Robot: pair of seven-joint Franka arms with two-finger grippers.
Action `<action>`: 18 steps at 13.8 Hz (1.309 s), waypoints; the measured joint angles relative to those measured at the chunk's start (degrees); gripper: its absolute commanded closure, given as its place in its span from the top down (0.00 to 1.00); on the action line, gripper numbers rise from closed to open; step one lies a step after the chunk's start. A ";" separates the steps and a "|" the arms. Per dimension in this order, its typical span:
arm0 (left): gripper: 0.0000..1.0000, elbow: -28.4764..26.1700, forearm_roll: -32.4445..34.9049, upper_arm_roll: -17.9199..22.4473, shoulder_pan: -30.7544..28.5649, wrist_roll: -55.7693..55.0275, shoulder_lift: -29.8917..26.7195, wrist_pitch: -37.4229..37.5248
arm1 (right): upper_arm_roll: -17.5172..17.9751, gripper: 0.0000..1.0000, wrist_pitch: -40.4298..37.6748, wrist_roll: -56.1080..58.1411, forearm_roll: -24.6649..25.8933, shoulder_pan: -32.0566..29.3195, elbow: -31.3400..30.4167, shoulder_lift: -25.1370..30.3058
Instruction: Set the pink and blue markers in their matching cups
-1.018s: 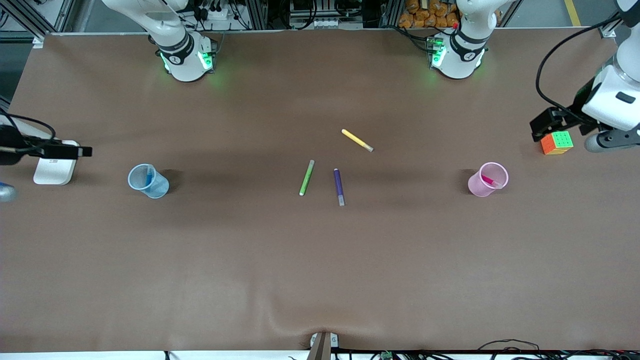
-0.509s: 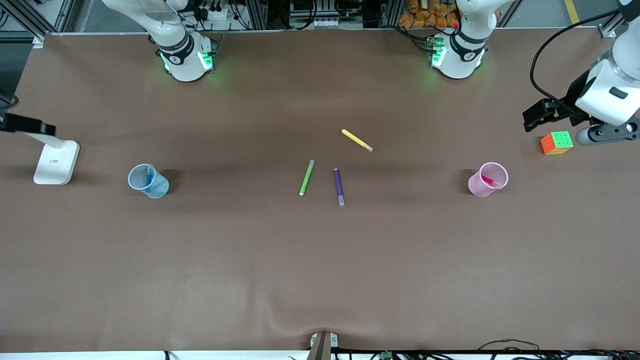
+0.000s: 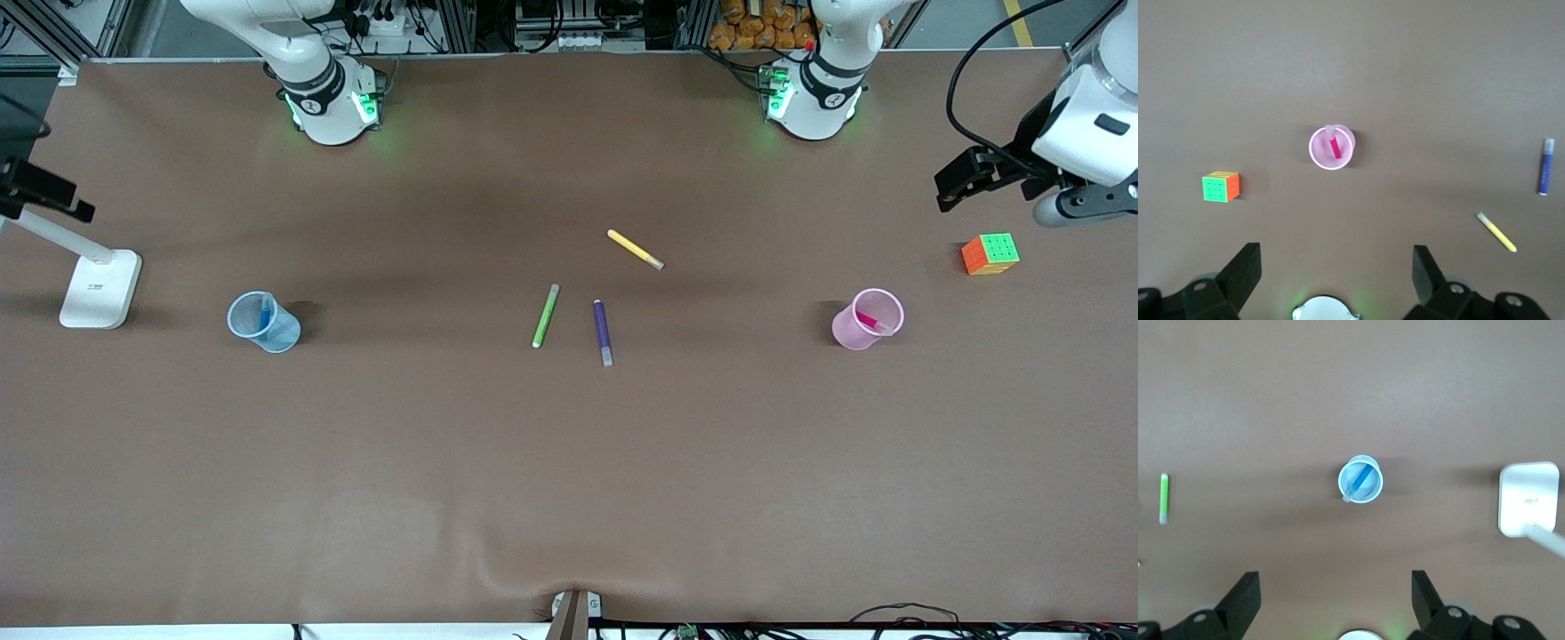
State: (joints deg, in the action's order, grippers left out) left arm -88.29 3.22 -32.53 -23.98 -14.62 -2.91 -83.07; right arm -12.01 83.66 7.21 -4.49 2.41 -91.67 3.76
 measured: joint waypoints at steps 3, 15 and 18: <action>1.00 -1.18 -1.70 3.62 1.86 0.07 -1.63 -0.02 | -0.22 1.00 1.46 3.59 0.09 -0.36 -4.82 4.00; 1.00 -7.84 0.10 28.51 24.70 1.68 -8.00 -3.32 | 0.61 1.00 -2.07 -0.94 1.61 2.13 3.38 -0.24; 1.00 -9.61 1.83 31.03 27.76 3.99 -8.02 -5.51 | 0.56 1.00 -2.45 -0.49 1.81 2.13 3.53 -0.54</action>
State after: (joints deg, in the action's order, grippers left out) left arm -97.90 5.05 -1.50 3.79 -10.62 -10.93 -88.58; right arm -11.45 81.21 6.72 -2.67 4.54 -88.14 3.22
